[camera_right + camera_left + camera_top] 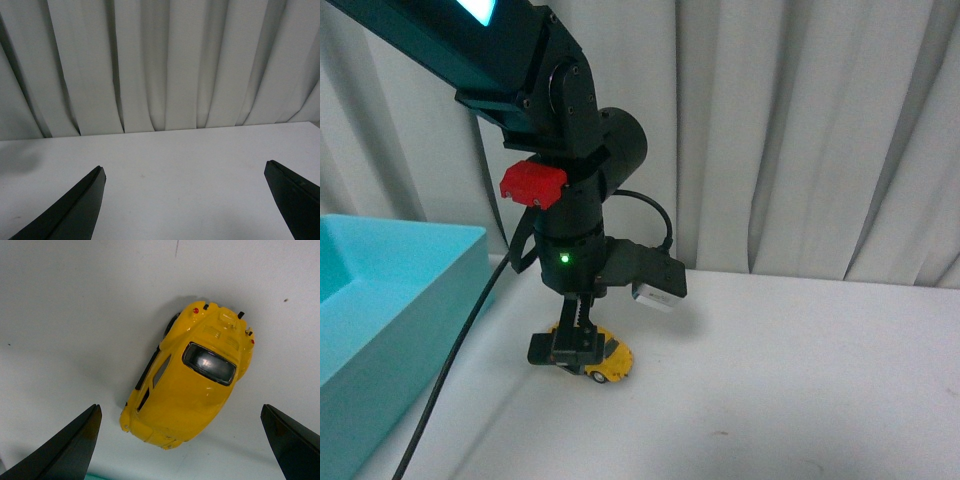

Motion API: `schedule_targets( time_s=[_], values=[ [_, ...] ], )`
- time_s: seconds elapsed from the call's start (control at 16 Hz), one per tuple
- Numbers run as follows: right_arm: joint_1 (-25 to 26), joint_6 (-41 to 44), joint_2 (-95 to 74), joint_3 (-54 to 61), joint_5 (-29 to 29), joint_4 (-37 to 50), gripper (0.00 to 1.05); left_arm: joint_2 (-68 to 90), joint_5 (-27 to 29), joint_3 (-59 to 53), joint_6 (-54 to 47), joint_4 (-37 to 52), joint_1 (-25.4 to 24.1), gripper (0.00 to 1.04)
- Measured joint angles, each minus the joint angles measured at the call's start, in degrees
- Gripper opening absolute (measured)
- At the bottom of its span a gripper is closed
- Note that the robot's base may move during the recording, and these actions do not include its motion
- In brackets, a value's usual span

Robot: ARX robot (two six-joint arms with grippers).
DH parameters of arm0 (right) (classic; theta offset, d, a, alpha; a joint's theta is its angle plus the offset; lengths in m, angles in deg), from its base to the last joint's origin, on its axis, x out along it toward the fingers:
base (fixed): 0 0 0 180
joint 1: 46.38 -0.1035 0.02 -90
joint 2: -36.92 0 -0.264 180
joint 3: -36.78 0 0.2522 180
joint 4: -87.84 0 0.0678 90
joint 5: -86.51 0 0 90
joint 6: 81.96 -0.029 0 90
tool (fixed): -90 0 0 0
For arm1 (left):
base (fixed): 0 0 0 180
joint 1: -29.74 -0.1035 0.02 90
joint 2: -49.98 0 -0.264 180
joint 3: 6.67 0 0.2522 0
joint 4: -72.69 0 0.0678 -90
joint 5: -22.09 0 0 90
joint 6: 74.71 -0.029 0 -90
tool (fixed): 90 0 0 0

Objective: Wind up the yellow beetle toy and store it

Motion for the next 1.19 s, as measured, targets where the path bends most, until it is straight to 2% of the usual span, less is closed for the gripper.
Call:
schedule_targets(
  time_s=[0.31,0.38,0.63,0.69,0.81,1.06,1.19],
  values=[
    [0.0,0.0,0.0,0.0,0.0,0.0,0.98,2.7,-2.6,0.0,-7.1,0.6,-0.3,0.98],
    [0.0,0.0,0.0,0.0,0.0,0.0,0.98,2.8,-3.1,0.0,-9.6,1.6,0.0,0.95],
    [0.0,0.0,0.0,0.0,0.0,0.0,0.98,2.8,-5.2,-0.1,-23.3,3.0,1.1,0.52],
    [0.0,0.0,0.0,0.0,0.0,0.0,0.98,2.8,-4.9,-0.1,-23.5,3.1,1.1,0.46],
    [0.0,0.0,0.0,0.0,0.0,0.0,0.98,2.8,-5.0,-0.1,-24.4,3.1,1.2,0.42],
    [0.0,0.0,0.0,0.0,0.0,0.0,0.98,2.5,-5.2,-0.1,-27.5,3.2,1.9,0.42],
    [0.0,0.0,0.0,0.0,0.0,0.0,0.98,1.9,-8.8,0.9,-31.8,2.3,3.3,0.42]
  ],
)
